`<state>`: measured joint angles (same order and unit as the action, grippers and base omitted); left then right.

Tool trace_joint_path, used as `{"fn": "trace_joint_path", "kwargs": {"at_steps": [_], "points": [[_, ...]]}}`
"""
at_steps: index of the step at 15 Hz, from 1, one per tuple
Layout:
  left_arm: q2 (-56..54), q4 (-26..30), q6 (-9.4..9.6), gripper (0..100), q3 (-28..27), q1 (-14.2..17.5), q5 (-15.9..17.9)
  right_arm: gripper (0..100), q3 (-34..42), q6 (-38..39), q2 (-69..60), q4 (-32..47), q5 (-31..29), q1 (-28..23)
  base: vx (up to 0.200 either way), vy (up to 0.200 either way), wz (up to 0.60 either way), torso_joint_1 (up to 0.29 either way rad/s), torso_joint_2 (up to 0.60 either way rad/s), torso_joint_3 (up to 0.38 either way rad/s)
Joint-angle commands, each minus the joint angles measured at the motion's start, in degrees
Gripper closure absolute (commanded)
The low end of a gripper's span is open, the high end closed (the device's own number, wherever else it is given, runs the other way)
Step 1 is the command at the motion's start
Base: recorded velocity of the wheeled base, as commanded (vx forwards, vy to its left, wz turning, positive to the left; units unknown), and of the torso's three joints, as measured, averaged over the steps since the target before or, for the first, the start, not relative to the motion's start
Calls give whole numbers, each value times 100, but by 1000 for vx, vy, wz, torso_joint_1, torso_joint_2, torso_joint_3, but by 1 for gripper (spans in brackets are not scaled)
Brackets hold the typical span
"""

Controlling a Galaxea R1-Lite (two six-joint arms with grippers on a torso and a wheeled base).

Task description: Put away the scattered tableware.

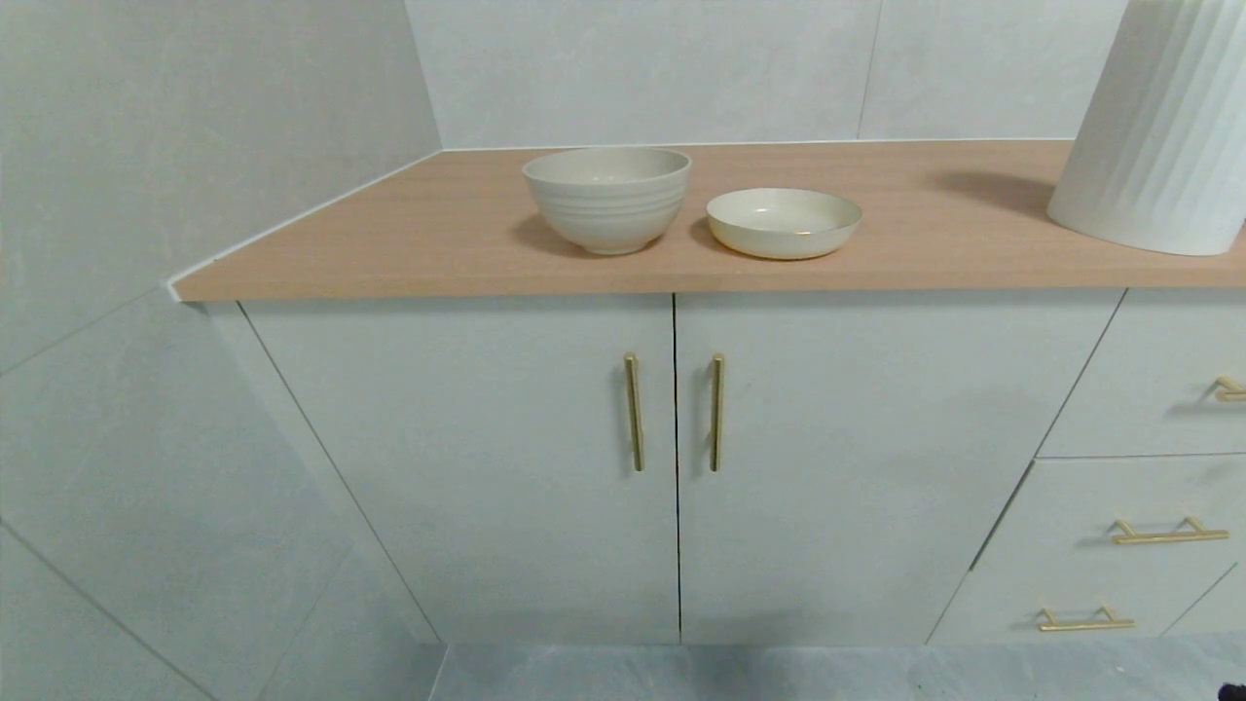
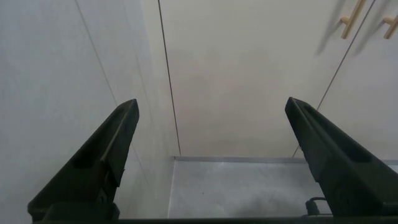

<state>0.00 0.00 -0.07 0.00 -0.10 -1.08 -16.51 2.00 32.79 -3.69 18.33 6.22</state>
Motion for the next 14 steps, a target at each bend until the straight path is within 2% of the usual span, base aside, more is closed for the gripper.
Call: {"fn": "trace_joint_path", "kwargs": {"at_steps": [1,5,9,11,14], "points": [[0,0,-1,0,0,1,3,0,-898,2,2135,-764,135,793,0,0,0,0,0,0],[0,0,16,0,0,1,3,0,-1250,37,3585,-1810,65,1699,0,0,0,0,0,0],[0,0,16,0,0,1,3,0,-1619,55,5352,-3269,-691,2516,0,0,0,0,0,0],[0,0,16,0,0,1,3,0,-1821,222,5861,-3700,-691,2692,0,0,0,0,0,0],[0,0,16,0,0,1,3,0,-2454,477,6354,-3700,-665,2762,0,0,0,0,0,0]]}}
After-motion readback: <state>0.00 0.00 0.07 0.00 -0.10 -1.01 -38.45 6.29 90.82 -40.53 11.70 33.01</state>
